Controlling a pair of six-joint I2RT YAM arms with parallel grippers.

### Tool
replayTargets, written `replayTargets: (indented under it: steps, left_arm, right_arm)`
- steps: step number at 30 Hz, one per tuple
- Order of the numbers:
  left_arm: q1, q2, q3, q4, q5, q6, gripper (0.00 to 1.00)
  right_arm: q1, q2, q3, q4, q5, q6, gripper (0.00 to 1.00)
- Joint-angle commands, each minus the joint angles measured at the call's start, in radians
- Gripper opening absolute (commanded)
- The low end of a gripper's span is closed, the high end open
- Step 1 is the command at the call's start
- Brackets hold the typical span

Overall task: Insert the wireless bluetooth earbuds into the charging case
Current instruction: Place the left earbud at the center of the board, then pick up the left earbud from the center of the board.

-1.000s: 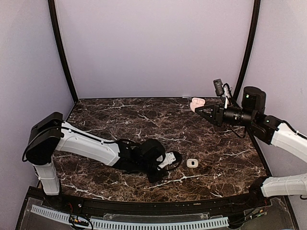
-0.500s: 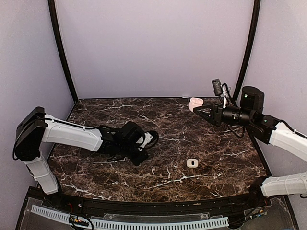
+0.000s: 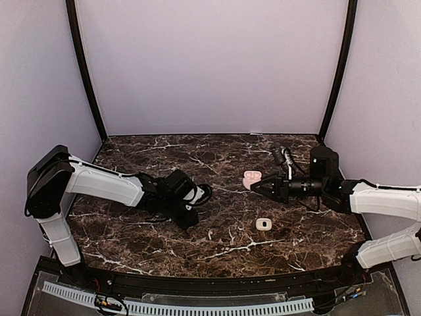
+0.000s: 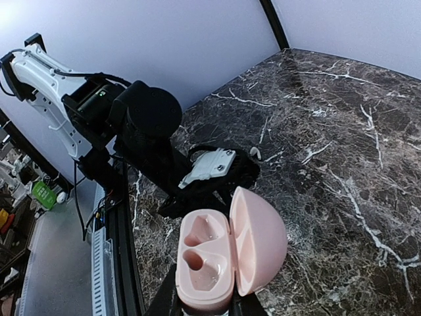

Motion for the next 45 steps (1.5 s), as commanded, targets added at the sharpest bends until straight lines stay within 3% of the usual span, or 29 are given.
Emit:
replayTargets:
  steps: [1, 11, 22, 32, 45]
  left_arm:
    - [0.003, 0.007, 0.011, -0.067, 0.039, -0.025, 0.22]
    - [0.003, -0.043, 0.043, -0.188, 0.048, -0.018, 0.38]
    - [0.027, 0.077, 0.306, -0.532, 0.109, 0.092, 0.45]
    - [0.059, 0.171, 0.400, -0.604, 0.145, 0.152, 0.46]
    - [0.066, 0.265, 0.470, -0.621, 0.141, 0.196, 0.38]
  right_arm:
    - [0.049, 0.043, -0.008, 0.159, -0.018, -0.062, 0.00]
    - [0.098, 0.053, -0.079, 0.183, -0.017, -0.157, 0.00]
    - [0.101, 0.032, -0.118, 0.162, -0.015, -0.168, 0.00]
    - [0.102, 0.004, -0.150, 0.164, -0.006, -0.171, 0.00]
    - [0.100, 0.014, -0.155, 0.157, 0.007, -0.182, 0.00]
